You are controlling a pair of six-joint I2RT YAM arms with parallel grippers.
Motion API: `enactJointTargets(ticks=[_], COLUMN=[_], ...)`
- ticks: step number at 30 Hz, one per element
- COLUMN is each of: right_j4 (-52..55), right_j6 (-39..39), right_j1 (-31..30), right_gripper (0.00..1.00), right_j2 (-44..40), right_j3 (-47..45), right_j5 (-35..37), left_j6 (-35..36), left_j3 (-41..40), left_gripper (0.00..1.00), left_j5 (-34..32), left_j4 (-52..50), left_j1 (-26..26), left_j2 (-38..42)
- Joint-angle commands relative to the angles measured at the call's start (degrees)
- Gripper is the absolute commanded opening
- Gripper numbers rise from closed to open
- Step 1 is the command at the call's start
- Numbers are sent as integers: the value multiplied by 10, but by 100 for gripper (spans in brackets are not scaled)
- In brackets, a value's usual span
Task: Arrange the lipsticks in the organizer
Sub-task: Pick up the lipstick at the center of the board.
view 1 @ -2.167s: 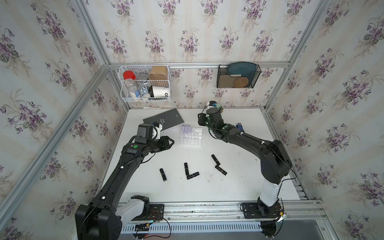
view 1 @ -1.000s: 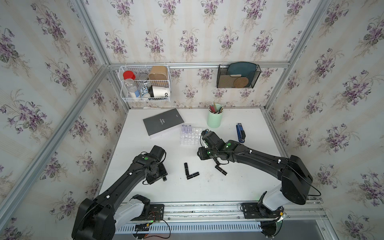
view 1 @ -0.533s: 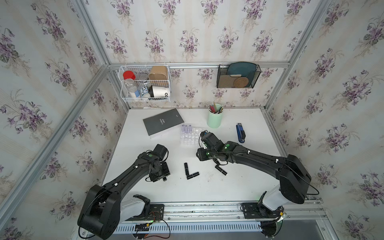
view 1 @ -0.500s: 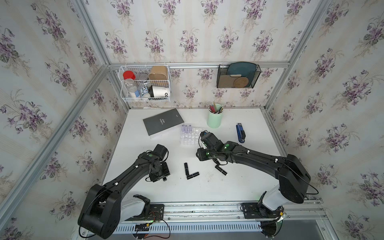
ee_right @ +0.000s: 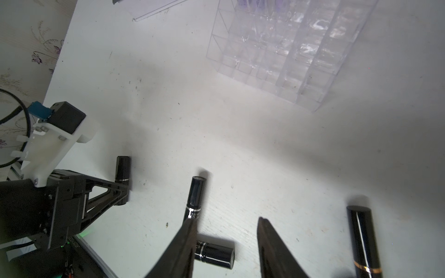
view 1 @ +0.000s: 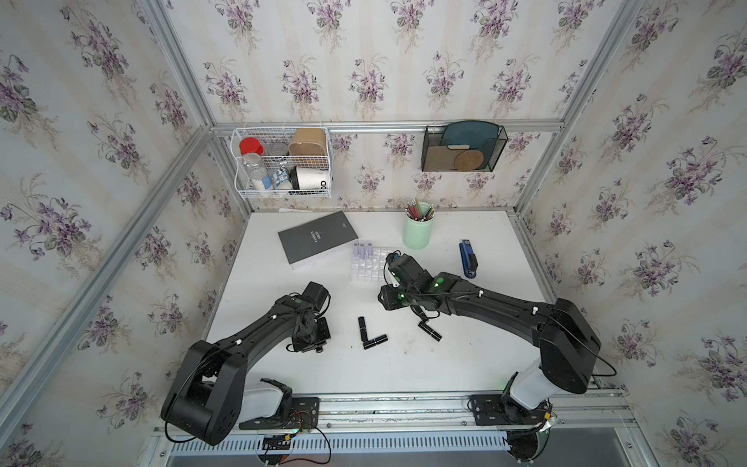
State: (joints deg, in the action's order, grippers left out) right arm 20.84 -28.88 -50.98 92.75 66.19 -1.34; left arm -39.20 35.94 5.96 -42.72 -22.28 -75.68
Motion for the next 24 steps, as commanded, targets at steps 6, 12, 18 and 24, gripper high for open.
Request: enactJointTargets(ticks=[6, 12, 18, 24], right_j4=[-21, -86, -55, -33], right_j6=[-18, -93, -100, -79], right_j1=[9, 79, 117, 111], right_gripper=[47, 48, 54, 52], right_j2=[3, -43, -82, -79], right_j3=[18, -12, 23, 40], right_j5=[-85, -290, -374, -395], left_j6=[60, 185, 280, 277], left_j3=[42, 93, 61, 41], left_gripper=[5, 5, 3, 0], left_j5=[15, 49, 148, 258], left_j4=[4, 84, 235, 325], left_j1=[-15, -68, -100, -105], left_j2=[35, 155, 236, 251])
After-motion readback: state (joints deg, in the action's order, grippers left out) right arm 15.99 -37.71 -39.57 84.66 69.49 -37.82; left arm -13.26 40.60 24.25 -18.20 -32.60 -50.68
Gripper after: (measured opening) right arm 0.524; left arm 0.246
